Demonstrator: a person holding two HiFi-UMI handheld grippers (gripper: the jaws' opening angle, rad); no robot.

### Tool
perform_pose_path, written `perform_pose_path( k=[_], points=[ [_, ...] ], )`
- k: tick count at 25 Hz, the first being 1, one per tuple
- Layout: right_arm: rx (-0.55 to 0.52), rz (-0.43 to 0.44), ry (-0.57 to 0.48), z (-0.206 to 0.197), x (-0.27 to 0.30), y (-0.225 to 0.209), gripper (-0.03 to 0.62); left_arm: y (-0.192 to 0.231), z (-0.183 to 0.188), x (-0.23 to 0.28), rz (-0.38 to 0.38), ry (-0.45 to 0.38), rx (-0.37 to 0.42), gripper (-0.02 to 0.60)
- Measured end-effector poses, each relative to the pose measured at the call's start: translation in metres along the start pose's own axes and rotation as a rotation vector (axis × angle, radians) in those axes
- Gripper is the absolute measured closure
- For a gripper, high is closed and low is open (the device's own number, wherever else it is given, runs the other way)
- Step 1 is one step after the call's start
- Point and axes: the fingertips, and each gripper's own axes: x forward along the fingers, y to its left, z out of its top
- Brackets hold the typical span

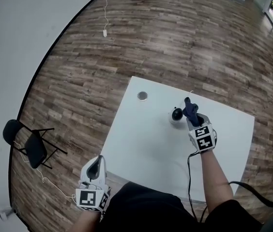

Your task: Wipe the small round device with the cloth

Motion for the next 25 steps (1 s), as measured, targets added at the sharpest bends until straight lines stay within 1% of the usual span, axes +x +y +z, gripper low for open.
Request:
perform_pose_path(
  k=[3,7,10,12,17,21,25],
  points=[
    [-0.036,-0.008,-0.018,0.016,0.006,-0.001,0.503,0.004,-0.001,-0.007,0.015,0.003,-0.001,0.574],
    [-0.102,0.016,0.026,0.021,0.027,0.010,0.503,0.012,-0.006,-0.017,0.045,0.013,-0.006,0.574],
    [-0.131,0.008,0.062,0.024,0.028,0.011,0.503,0.016,-0.009,-0.024,0.060,0.021,-0.013,0.574],
    [-0.154,0.018,0.081,0.023,0.029,0.013,0.503,0.017,-0.011,-0.025,0.069,0.022,-0.018,0.574],
    [-0.236,0.051,0.114,0.020,0.027,0.027,0.505,0.015,-0.012,-0.023,0.064,0.021,-0.024,0.574],
    [-0.246,0.083,0.123,0.018,0.029,0.041,0.503,0.012,-0.012,-0.021,0.054,0.023,-0.020,0.574],
    [-0.257,0.081,0.121,0.019,0.030,0.044,0.503,0.013,-0.012,-0.020,0.050,0.031,-0.016,0.574]
  ],
)
